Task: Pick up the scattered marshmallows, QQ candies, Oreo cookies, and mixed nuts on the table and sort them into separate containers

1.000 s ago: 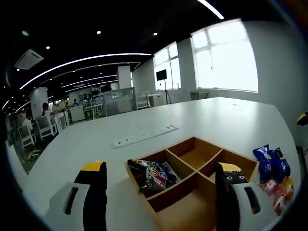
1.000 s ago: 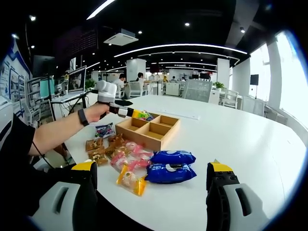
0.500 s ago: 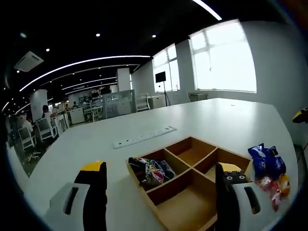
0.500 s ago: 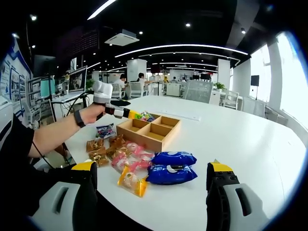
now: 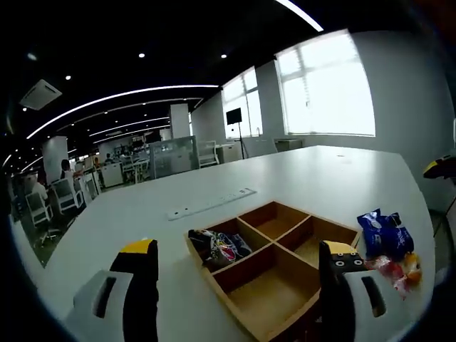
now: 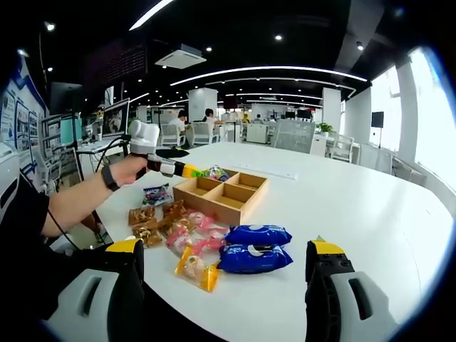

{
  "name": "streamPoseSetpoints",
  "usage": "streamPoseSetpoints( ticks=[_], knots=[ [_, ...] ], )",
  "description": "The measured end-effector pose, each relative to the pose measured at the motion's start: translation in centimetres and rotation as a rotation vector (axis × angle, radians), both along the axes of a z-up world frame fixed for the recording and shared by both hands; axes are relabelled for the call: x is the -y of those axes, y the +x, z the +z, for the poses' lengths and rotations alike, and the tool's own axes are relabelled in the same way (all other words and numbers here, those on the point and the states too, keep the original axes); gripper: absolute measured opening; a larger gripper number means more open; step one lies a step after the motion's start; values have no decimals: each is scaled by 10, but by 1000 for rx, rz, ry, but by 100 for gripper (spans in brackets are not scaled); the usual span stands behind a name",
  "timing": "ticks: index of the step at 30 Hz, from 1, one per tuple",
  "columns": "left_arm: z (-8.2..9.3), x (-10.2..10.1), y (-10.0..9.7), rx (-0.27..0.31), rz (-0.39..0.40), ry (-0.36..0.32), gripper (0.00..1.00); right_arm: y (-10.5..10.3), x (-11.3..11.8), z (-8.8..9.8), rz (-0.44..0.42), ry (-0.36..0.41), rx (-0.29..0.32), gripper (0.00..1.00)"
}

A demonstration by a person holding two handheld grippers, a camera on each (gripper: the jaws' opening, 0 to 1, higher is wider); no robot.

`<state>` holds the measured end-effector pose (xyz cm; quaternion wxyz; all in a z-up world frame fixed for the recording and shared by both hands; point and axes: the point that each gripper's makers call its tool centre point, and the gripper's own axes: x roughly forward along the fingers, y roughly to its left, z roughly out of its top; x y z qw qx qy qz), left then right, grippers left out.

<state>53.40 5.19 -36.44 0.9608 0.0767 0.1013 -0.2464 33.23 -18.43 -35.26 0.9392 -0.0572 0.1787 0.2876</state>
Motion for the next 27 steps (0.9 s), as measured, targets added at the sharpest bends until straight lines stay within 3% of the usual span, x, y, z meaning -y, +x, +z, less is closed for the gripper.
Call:
streamPoseSetpoints(
  ticks=[11,27],
  knots=[
    [4,-4,-5,7,-13,-13,97,-1,-1,0,1,1,-1,90],
    [9,-5,-29,16,-34,-27,97,-2,-1,1,3,1,1,90]
  ],
)
